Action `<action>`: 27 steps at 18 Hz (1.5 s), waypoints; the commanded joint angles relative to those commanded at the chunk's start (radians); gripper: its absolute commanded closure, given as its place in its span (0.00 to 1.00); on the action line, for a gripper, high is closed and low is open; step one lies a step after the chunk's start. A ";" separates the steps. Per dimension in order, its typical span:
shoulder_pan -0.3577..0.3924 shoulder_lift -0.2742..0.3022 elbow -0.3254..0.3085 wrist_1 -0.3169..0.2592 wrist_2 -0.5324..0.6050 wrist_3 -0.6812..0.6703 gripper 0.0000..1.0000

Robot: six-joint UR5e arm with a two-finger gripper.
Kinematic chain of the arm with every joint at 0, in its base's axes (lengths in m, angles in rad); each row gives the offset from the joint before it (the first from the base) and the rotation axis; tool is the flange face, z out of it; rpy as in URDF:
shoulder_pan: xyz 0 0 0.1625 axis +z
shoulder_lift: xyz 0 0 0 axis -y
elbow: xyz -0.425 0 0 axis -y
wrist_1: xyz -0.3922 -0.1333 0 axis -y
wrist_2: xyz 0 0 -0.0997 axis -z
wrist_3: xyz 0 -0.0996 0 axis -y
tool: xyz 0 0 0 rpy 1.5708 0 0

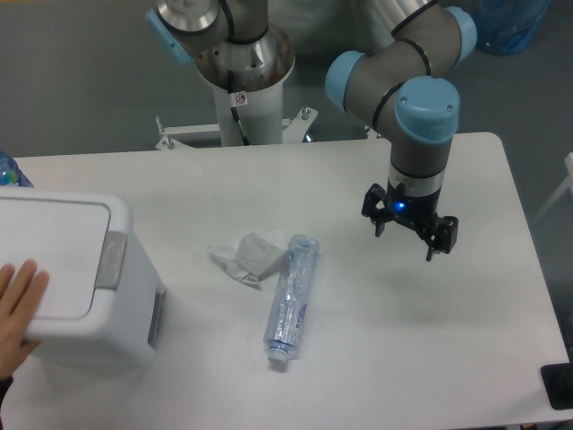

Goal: Open the trash can
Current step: 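Move the open gripper from its start pose toward the white trash can, then carry the gripper over the tissue and bottle to the trash can lid edge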

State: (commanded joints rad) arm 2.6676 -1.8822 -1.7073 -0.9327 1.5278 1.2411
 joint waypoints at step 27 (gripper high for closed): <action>-0.189 0.184 0.063 0.006 -0.348 -0.738 0.00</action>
State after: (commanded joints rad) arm 2.4790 -1.6982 -1.6444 -0.9265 1.1797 0.5032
